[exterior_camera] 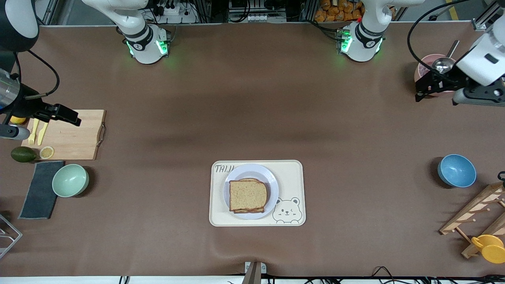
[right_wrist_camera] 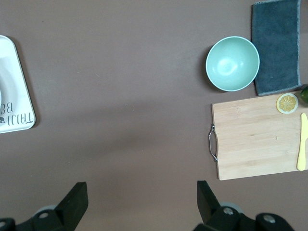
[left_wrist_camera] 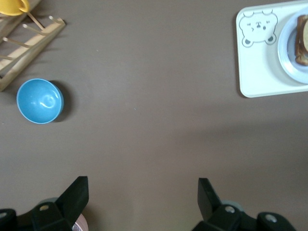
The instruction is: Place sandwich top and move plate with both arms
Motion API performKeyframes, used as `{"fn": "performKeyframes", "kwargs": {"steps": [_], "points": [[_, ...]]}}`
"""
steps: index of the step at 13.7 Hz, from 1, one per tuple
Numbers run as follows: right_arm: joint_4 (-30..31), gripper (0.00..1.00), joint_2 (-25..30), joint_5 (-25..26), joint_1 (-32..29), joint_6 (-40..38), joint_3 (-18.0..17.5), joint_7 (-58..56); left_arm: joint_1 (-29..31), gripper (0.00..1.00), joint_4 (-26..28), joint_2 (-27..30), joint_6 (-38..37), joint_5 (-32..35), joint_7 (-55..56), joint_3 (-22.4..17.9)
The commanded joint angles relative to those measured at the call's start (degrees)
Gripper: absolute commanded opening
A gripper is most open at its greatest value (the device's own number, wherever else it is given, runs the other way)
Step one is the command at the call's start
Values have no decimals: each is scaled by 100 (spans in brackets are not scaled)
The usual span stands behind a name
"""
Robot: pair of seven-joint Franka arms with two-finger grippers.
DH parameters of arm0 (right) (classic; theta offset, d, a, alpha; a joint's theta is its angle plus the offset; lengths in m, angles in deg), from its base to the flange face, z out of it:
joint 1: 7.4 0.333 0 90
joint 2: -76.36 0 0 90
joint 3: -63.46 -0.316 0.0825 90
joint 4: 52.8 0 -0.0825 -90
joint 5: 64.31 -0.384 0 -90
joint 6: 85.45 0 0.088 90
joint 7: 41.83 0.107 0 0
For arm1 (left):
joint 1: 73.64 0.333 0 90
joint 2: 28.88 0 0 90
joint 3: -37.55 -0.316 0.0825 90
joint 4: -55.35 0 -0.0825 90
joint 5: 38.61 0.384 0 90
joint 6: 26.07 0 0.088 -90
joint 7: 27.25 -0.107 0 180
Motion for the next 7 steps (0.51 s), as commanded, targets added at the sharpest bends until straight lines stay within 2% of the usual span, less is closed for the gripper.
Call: {"fn": "performKeyframes", "kwargs": {"steps": [1, 7], "points": [[1, 100, -3, 43, -165, -21, -104, -45, 12, 100, -111, 18, -142, 135, -23, 38], [-8, 100, -3, 43, -165, -12, -104, -45, 21, 100, -119, 18, -177, 144, -621, 82]]}}
